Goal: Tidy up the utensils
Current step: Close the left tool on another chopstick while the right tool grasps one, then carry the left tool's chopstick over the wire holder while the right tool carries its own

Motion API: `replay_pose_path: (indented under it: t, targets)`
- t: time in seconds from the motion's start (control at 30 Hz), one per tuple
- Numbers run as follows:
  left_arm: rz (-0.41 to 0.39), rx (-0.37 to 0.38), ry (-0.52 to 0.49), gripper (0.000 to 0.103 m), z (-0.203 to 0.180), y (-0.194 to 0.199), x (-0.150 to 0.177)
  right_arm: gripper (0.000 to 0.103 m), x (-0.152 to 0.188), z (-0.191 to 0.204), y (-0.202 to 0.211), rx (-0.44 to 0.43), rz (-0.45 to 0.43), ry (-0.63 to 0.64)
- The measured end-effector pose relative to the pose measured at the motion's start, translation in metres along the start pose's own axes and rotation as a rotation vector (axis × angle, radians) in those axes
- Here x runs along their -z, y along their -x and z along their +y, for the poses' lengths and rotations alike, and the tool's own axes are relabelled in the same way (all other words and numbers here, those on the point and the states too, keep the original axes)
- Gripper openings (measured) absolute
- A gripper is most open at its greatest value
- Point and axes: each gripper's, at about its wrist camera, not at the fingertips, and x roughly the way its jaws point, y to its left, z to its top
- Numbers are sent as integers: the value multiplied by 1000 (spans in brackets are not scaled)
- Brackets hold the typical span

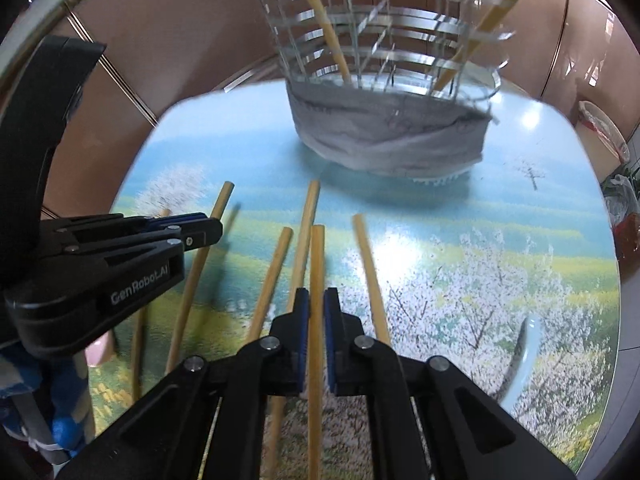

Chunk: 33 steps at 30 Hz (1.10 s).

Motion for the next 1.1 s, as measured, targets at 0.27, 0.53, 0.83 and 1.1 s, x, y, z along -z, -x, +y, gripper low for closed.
replay_pose_path:
  t: [0.27, 0.53, 0.83, 1.1]
  targets:
    - [-124, -12, 34, 6, 7, 65, 27, 6, 23, 6, 71, -38, -155, 32]
    - [-233, 3, 68, 6, 9, 133, 57, 6, 48, 25, 146, -25, -298, 79]
    - [-392, 33, 93, 6, 8, 209, 83, 6, 63, 50, 207, -19, -424, 111]
    - [-486, 54, 101, 6, 3, 255, 89, 6, 64, 60, 249, -9, -501, 131]
